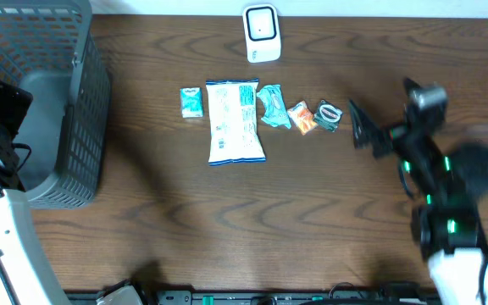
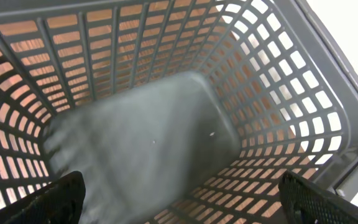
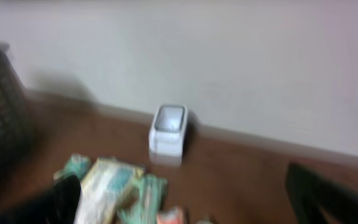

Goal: Scan the item barcode
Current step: 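Reach the right gripper over the orange-and-white pack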

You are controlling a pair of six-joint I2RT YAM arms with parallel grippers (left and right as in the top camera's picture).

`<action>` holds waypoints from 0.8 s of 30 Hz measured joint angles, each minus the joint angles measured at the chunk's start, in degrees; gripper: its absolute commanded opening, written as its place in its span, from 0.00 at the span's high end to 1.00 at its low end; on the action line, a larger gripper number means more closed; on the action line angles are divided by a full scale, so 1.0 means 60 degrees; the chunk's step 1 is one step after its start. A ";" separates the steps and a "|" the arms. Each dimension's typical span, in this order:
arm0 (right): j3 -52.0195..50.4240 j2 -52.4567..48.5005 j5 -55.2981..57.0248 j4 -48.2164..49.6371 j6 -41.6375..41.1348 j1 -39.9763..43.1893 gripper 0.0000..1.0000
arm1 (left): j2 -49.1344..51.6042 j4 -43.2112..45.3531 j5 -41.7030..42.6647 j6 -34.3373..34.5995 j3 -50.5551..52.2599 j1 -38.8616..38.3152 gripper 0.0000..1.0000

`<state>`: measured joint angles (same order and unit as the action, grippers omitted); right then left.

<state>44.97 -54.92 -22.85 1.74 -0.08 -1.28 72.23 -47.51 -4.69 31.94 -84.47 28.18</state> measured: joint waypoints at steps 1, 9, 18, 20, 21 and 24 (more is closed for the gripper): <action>0.0597 -0.0685 -0.0098 -0.0812 0.0025 -0.0069 0.01 | 0.0000 -0.0007 0.0000 0.0000 0.0000 0.0000 0.02; 0.1931 -0.4167 -0.3235 -0.1417 -0.0827 -0.0186 0.02 | 0.0000 0.0000 0.0004 0.0000 0.0000 0.0000 0.02; 0.2058 -0.5348 -0.2881 -0.0484 -0.3646 -0.1126 0.38 | 0.0000 -0.0007 0.0004 0.0004 0.0000 0.0000 0.02; 0.2452 -0.5359 -0.1453 -0.1355 -0.4022 -0.1705 0.38 | 0.0000 -0.0007 0.0004 0.0000 0.0000 0.0000 0.02; 0.2714 -0.5377 -0.0831 -0.1749 -0.4156 -0.1942 0.41 | 0.0000 -0.0004 0.0004 0.0000 0.0000 0.0000 0.02; 0.3705 -0.5610 0.0565 -0.2849 -0.4193 -0.2386 0.64 | 0.0000 -0.0007 0.0000 0.0004 0.0000 0.0000 0.02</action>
<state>67.20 -88.58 -19.46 -15.35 -25.23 -15.59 72.23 -47.55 -4.69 31.97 -84.47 28.18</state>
